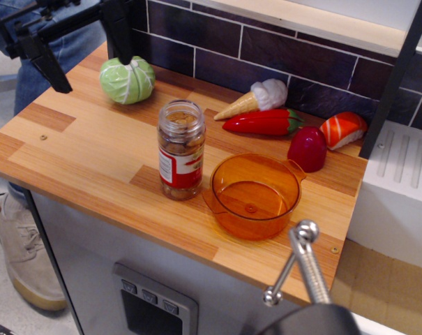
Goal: Pour almonds in pot
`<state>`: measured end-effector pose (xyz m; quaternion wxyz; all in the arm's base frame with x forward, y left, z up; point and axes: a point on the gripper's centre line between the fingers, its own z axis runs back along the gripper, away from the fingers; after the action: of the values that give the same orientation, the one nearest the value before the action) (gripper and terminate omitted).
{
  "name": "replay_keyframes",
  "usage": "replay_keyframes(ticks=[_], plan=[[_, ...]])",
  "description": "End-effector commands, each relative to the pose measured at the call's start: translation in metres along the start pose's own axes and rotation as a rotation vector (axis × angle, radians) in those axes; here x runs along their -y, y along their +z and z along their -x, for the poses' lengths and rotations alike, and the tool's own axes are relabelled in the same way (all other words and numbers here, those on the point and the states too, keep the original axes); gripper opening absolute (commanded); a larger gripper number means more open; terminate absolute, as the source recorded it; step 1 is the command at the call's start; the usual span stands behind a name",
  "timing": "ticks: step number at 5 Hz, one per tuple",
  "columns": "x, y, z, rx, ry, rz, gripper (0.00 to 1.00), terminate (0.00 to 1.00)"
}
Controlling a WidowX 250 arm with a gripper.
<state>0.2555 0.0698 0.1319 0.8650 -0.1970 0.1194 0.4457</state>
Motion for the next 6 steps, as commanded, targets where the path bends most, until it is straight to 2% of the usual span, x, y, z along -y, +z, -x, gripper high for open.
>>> replay_keyframes(ticks=[1,2,4,5,6], plan=[[0.000,-0.001,-0.041,-0.038,0.159,-0.002,1.00,0.00],[0.000,-0.021,-0.048,-0.114,0.238,-0.049,1.00,0.00],[0.019,-0.055,-0.043,-0.227,0.319,-0.106,1.00,0.00],[0.030,-0.063,-0.040,-0.249,0.359,-0.107,1.00,0.00],[0.034,-0.077,-0.033,-0.280,0.367,-0.147,1.00,0.00]])
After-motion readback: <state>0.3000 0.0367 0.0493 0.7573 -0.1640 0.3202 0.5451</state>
